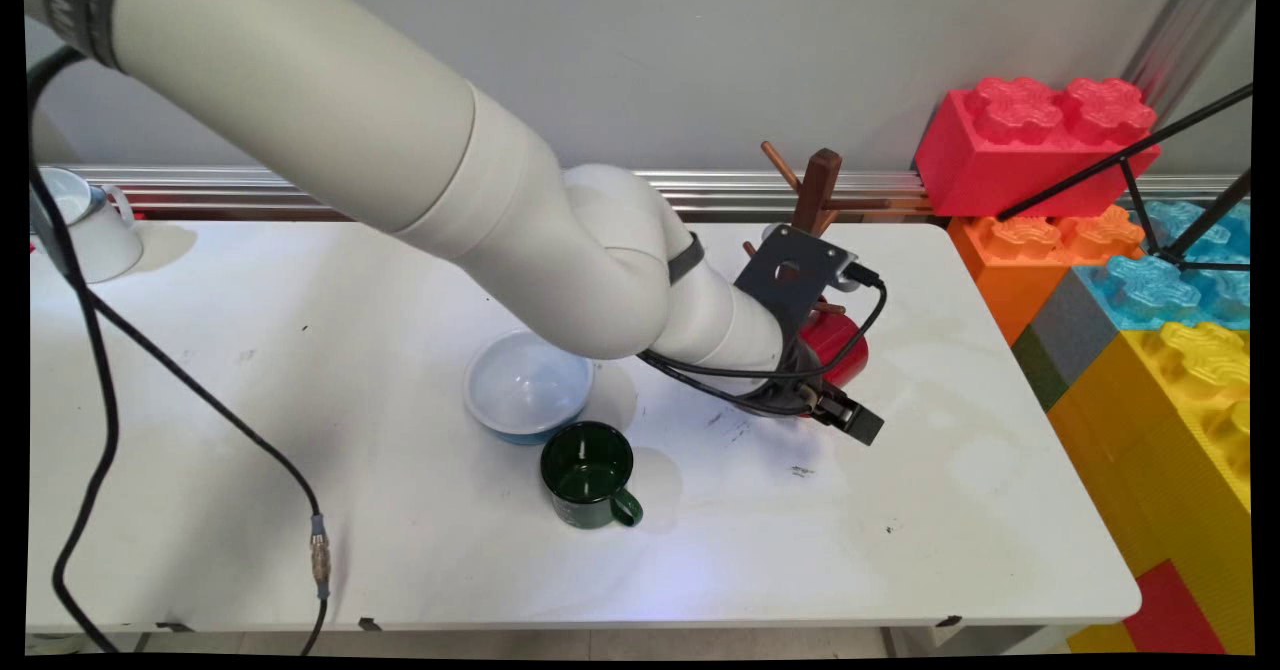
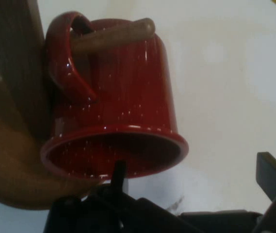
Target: Pick up the red mug from the rack
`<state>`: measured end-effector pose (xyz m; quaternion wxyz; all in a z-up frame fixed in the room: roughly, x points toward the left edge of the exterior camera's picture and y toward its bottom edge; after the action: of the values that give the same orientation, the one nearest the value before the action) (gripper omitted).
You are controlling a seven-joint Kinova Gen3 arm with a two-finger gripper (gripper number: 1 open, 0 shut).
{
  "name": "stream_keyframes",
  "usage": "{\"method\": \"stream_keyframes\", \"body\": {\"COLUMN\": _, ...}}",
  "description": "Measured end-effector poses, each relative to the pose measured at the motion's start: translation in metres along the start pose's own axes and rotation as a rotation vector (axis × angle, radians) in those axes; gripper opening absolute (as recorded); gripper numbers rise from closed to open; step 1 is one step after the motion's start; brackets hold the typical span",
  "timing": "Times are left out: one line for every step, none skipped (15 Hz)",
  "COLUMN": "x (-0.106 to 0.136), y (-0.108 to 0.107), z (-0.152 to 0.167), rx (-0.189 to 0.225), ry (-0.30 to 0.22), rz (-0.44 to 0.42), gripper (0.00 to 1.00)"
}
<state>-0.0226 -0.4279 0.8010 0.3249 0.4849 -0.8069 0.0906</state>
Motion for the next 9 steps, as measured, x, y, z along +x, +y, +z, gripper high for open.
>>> {"method": "stream_keyframes", "body": {"x": -0.002, "y": -0.001, "z": 0.003, "rx": -0.009, "ry": 0.015, "rz": -0.009, "gripper": 1.00}}
{"method": "stream_keyframes", "body": {"x": -0.003, "y": -0.002, "z": 0.004, "rx": -0.015, "ry": 0.026, "rz": -0.017, "gripper": 1.00}}
{"method": "stream_keyframes", "body": {"x": -0.005, "y": -0.003, "z": 0.006, "rx": -0.021, "ry": 0.037, "rz": -0.025, "gripper": 1.00}}
{"method": "stream_keyframes", "body": {"x": -0.006, "y": -0.004, "z": 0.007, "rx": -0.026, "ry": 0.045, "rz": -0.032, "gripper": 1.00}}
{"method": "stream_keyframes", "body": {"x": -0.007, "y": -0.004, "z": 0.009, "rx": -0.030, "ry": 0.053, "rz": -0.039, "gripper": 1.00}}
{"method": "stream_keyframes", "body": {"x": -0.009, "y": -0.006, "z": 0.011, "rx": -0.035, "ry": 0.064, "rz": -0.048, "gripper": 1.00}}
{"method": "stream_keyframes", "body": {"x": -0.010, "y": -0.007, "z": 0.012, "rx": -0.038, "ry": 0.071, "rz": -0.058, "gripper": 1.00}}
{"method": "stream_keyframes", "body": {"x": -0.011, "y": -0.007, "z": 0.013, "rx": -0.039, "ry": 0.077, "rz": -0.066, "gripper": 1.00}}
{"method": "stream_keyframes", "body": {"x": -0.012, "y": -0.009, "z": 0.014, "rx": -0.041, "ry": 0.084, "rz": -0.079, "gripper": 1.00}}
